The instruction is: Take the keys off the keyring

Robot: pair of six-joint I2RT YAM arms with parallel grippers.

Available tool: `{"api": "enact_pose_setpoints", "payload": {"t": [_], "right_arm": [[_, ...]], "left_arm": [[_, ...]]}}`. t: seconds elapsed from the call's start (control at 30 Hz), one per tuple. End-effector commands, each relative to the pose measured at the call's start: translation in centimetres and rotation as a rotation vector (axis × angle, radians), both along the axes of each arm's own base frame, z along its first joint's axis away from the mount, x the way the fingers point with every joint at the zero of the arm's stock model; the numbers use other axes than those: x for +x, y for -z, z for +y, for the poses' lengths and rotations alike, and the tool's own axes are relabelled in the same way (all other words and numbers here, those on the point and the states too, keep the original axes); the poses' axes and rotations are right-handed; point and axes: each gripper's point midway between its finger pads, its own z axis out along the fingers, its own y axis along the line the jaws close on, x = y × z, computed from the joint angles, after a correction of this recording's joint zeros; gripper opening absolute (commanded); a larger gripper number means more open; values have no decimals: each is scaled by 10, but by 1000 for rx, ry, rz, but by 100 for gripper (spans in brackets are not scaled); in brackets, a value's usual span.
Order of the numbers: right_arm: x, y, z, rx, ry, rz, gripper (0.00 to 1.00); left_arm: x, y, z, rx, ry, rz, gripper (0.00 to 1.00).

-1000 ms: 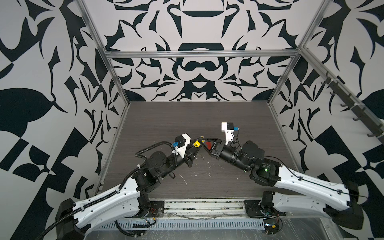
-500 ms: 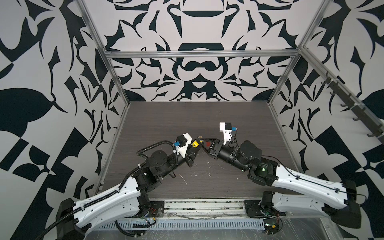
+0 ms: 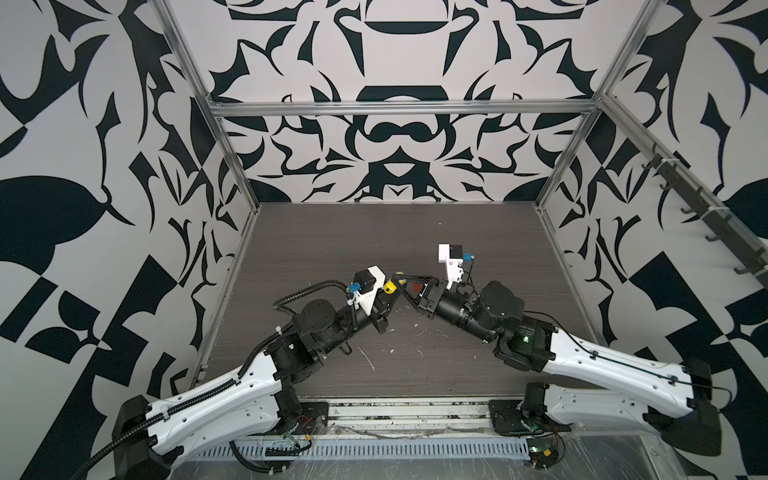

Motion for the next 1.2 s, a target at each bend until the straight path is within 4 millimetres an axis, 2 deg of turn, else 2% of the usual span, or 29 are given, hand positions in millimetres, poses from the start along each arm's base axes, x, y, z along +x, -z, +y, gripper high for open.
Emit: {"api": "enact_pose_setpoints", "payload": {"t": [0.0,0.13,0.27,0.63,0.73,1.17], "right_arm": [[-4,-27,-2,79,-10,-40,0],[-5,-25,-1,78,-11,-36,0],[-4,-25,-1,80,-6,-36,0],[1,-18,-16,57,55,-8,1],[2,-16,-18,51,64,-5,8],[1,-18,-12,37,43,-5,25]], "left_arm": [[-4,-25,5,-59,4,-38,14],[-5,-25,5,-61,10,-40,13],[-7,-26,4,-59,22,-40,0],[-22,-10,1,8,109,16,0],[-27,-8,2,13,135,56,0],[-46,3,-2,5,246,189,0]]}}
